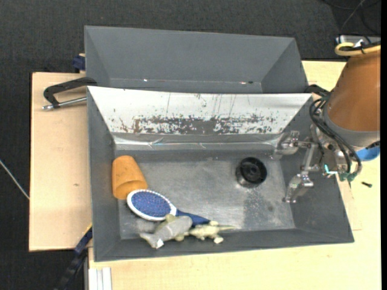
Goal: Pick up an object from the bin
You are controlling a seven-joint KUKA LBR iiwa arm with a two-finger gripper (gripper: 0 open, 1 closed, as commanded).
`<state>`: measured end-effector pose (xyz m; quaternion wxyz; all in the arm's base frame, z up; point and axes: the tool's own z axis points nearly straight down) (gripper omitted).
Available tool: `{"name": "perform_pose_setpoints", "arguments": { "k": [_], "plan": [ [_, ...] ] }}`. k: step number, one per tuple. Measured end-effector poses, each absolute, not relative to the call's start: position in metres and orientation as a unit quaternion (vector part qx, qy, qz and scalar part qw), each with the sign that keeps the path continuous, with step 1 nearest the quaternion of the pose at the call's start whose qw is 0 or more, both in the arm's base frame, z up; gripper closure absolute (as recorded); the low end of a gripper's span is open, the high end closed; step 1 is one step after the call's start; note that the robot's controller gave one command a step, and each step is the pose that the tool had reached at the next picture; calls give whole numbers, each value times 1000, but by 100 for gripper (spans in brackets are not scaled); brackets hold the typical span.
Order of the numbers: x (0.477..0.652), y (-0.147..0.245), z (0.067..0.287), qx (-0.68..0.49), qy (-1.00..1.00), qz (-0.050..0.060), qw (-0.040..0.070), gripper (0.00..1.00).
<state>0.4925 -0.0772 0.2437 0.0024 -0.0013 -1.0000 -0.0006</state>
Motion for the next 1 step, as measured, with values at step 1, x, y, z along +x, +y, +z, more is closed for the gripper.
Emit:
{"name": "perform_pose_setpoints", "arguments": {
  "k": [1],
  "plan": [
    [556,-46,127,105,-994,-1,1,0]
  ]
}}
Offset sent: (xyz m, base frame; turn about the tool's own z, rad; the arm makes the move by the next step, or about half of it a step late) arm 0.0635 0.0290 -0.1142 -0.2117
